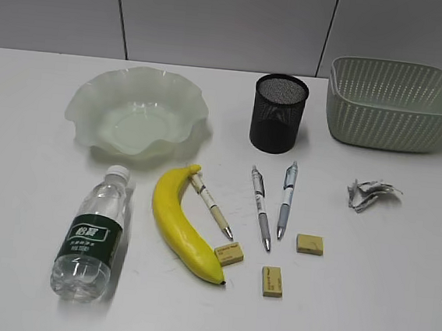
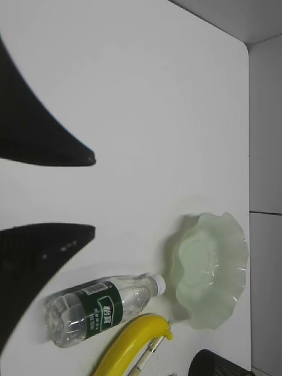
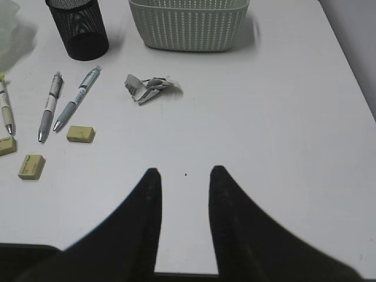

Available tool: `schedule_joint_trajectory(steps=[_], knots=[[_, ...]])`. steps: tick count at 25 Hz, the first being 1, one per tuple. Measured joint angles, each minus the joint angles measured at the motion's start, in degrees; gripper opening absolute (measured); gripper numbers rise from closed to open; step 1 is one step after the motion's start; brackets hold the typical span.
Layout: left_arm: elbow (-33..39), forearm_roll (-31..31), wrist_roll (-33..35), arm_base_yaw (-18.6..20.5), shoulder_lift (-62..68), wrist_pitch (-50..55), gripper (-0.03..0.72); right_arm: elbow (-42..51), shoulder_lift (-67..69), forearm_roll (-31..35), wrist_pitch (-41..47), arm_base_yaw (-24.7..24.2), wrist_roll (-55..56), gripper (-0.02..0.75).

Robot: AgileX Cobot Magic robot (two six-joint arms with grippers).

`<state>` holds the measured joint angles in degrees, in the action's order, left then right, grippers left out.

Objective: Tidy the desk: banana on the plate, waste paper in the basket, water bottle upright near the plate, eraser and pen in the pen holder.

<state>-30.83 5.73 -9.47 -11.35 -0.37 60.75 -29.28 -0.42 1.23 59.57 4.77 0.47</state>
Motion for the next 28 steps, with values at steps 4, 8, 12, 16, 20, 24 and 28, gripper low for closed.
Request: schedule_joint_trajectory(steps=[4, 8, 12, 16, 20, 24, 28], knots=[[0.0, 0.0, 0.0, 0.0, 0.0, 0.0, 0.247, 0.0, 0.0, 0.0, 0.0, 0.0, 0.0, 0.238], [0.0, 0.0, 0.0, 0.0, 0.0, 0.0, 0.247, 0.0, 0.0, 0.0, 0.0, 0.0, 0.0, 0.238], [0.0, 0.0, 0.0, 0.0, 0.0, 0.0, 0.247, 0.0, 0.0, 0.0, 0.0, 0.0, 0.0, 0.238], [0.0, 0.0, 0.0, 0.0, 0.0, 0.0, 0.247, 0.0, 0.0, 0.0, 0.0, 0.0, 0.0, 0.238], [0.0, 0.0, 0.0, 0.0, 0.0, 0.0, 0.247, 0.0, 0.0, 0.0, 0.0, 0.0, 0.0, 0.238], [0.0, 0.0, 0.0, 0.0, 0.0, 0.0, 0.247, 0.0, 0.0, 0.0, 0.0, 0.0, 0.0, 0.238], [0.0, -0.2, 0.0, 0.0, 0.0, 0.0, 0.247, 0.0, 0.0, 0.0, 0.0, 0.0, 0.0, 0.238]])
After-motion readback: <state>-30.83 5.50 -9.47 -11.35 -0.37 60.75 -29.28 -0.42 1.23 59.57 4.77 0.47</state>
